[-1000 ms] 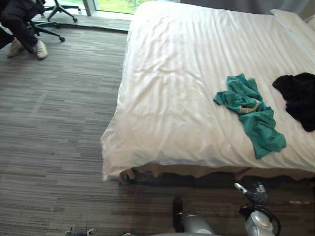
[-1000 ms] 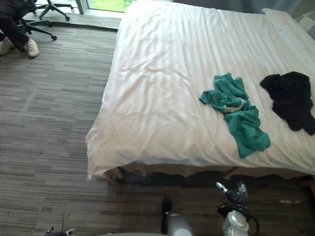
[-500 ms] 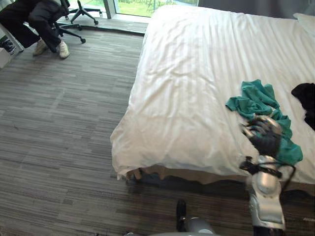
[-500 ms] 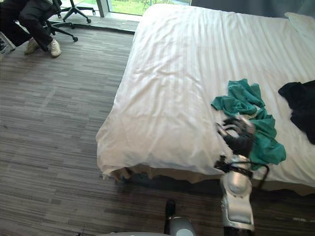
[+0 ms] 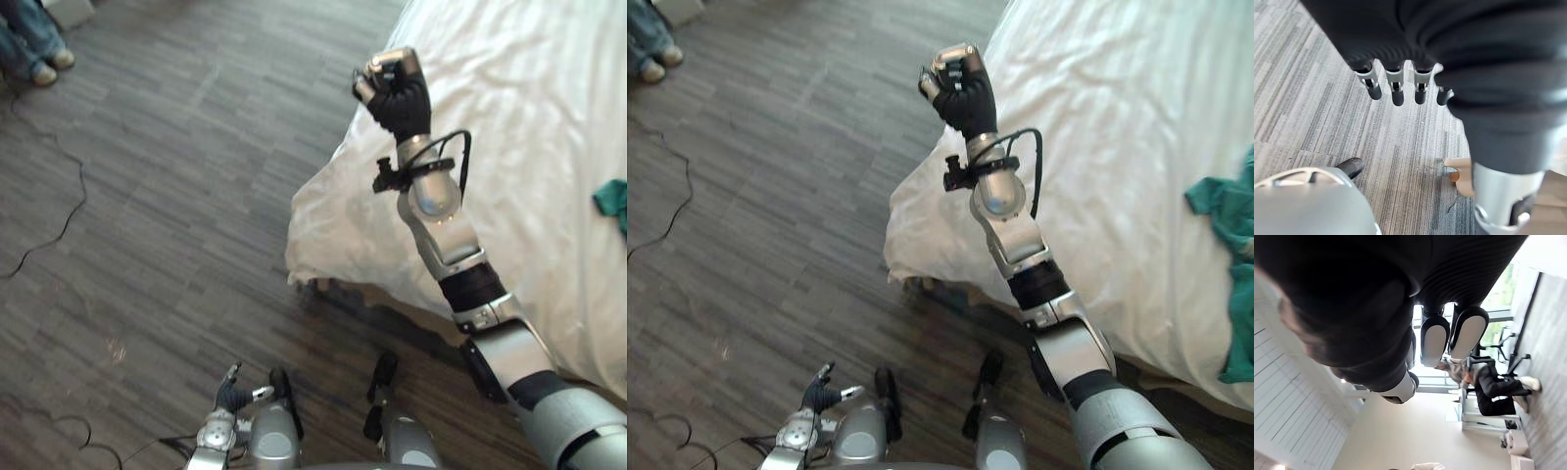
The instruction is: Tidy the bed and pick cloth on bed and put in laundry
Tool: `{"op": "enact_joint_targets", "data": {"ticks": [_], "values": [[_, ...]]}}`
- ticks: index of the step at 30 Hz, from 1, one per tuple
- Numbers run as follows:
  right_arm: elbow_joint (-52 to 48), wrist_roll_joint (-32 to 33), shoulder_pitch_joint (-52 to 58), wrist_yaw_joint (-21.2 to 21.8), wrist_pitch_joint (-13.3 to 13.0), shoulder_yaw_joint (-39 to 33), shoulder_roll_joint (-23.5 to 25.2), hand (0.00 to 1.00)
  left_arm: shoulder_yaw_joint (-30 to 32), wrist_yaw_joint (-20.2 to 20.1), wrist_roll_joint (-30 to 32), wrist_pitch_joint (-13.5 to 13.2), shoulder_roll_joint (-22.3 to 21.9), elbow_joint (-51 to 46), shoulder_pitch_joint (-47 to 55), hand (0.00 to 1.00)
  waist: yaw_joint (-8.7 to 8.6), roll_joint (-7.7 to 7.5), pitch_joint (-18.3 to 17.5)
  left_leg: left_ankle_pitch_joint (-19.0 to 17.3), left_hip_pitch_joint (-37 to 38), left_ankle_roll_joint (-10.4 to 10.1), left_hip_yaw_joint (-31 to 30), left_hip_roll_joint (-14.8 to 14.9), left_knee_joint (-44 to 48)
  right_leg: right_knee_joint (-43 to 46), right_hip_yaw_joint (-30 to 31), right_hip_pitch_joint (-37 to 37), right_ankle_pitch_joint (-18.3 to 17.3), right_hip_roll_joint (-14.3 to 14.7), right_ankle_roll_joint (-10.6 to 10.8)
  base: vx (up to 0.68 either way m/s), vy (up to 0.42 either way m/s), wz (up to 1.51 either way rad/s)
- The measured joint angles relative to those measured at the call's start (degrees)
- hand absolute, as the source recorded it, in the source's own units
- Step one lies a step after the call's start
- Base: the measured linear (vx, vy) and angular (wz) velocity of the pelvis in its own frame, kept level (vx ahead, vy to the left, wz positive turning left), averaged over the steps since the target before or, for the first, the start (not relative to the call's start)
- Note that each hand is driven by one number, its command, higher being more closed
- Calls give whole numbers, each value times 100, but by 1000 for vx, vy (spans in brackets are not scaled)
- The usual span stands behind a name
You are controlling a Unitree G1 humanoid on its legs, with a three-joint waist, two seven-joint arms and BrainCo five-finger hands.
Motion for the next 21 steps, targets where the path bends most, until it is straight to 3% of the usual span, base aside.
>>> {"op": "enact_joint_targets", "data": {"ticks": [3, 6, 8, 12, 15, 16, 17, 20, 21], "values": [[652, 190, -612, -9, -1, -52, -223, 100, 20, 98, -116, -72, -8, -48, -78, 0, 28, 164, 408, 32, -508, 48, -122, -65, 165, 94, -58, -414, 72, -112, -26, -65, 43, 18], [1375, 296, -879, -14, -28, -179, -737, 100, 27, 135, -430, -112, -41, 227, -384, 0, 236, 447, 567, 100, -1219, 147, -170, -148, 271, 98, -35, -1060, 235, -212, -31, -66, 53, 12], [1262, 308, -947, 15, -390, -192, -848, 100, 30, 166, -564, -127, -46, 345, -509, 0, 303, 556, 620, 140, -1523, 196, -178, -191, 287, 102, -19, -1364, 293, -264, -18, -58, 39, 3], [1028, 367, -773, 104, -542, -219, -576, 100, 191, 237, -619, -165, -252, 486, -739, 0, 270, 573, 619, 140, -1703, 204, -151, -228, 397, 172, 84, -1578, 334, -322, -20, -49, 47, -4], [481, 230, 162, 151, -660, 286, 196, 100, 626, 247, -618, -167, -611, 390, -836, 0, 136, 555, 583, 51, -1720, 215, -39, -96, 573, 293, 180, -1613, 287, -302, 2, -14, 10, -11], [490, 178, 510, 255, -600, 678, 492, 100, 696, 247, -618, -167, -684, 391, -841, 0, 106, 532, 552, 45, -1678, 212, 9, -82, 575, 294, 231, -1613, 283, -307, -4, 4, -6, -26], [925, 154, 1307, 411, -255, 1364, 1029, 100, 772, 247, -616, -167, -813, 386, -857, 0, 123, 535, 429, 39, -1643, 202, 48, -43, 584, 294, 260, -1611, 258, -284, -37, 10, -13, -23], [1798, 186, 2950, 813, 417, 2512, 1628, 100, 788, 241, -610, -159, -955, 397, -869, 0, 154, 543, 376, 41, -1452, 198, 54, 47, 578, 323, 208, -1413, 191, -205, -92, 35, -41, -4], [1863, 207, 3261, 919, 503, 2735, 1682, 100, 788, 241, -607, -148, -969, 417, -870, 0, 152, 542, 375, 42, -1371, 196, 42, 48, 563, 337, 193, -1329, 175, -192, -102, 43, -23, 7]]}}
